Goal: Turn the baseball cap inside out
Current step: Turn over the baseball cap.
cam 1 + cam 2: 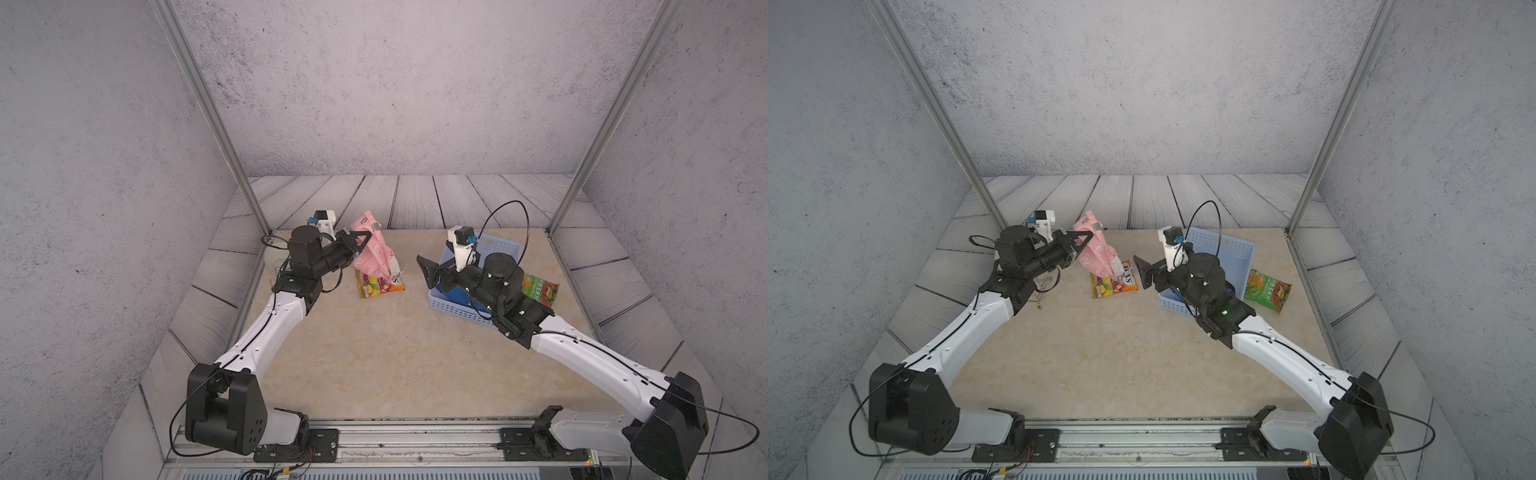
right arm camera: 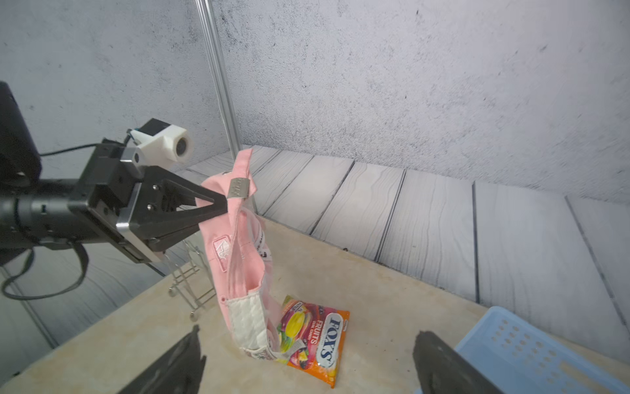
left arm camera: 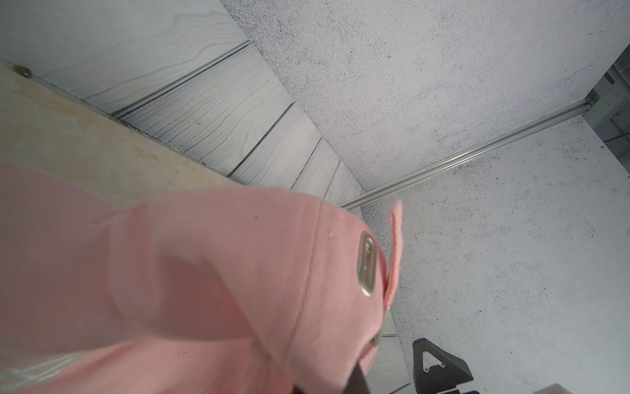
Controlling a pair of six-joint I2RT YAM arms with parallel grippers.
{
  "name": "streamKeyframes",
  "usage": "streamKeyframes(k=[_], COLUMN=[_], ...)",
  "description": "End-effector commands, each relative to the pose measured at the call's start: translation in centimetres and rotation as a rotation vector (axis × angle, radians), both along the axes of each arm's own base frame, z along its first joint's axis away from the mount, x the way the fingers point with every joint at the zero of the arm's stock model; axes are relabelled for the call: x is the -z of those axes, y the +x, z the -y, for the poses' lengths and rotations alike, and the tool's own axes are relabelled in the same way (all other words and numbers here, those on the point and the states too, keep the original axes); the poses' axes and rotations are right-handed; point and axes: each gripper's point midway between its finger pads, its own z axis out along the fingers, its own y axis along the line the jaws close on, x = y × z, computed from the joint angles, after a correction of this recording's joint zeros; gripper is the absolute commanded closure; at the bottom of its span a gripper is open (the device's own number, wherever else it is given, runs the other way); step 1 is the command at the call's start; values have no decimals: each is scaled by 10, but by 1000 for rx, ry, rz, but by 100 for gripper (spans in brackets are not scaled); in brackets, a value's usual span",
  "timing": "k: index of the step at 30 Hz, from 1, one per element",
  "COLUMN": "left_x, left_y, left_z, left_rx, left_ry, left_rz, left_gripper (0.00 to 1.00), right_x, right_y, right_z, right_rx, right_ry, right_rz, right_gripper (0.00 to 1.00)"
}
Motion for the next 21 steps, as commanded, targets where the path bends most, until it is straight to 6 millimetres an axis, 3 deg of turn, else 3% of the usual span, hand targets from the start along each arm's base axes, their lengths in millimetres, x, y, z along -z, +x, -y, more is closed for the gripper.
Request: streamKeyframes(k=[1,12,21], left_x=[-9,-14,-20], left_y=[-4,-14,-24], left_z=[-4,14,26], left_rx=[-46,-56,-31], left_ry=[2,-8,-11], left_rz=[17,-8,-11], left_gripper=[100,100,100], right_x=[-20,-20,3], right_y=[10,11,32], right_z=[8,-46,-52], right_rx=[158,169,257], right_ry=[-101,-182,-295], right_rz=[149,228,242], right_gripper=[0,1,1])
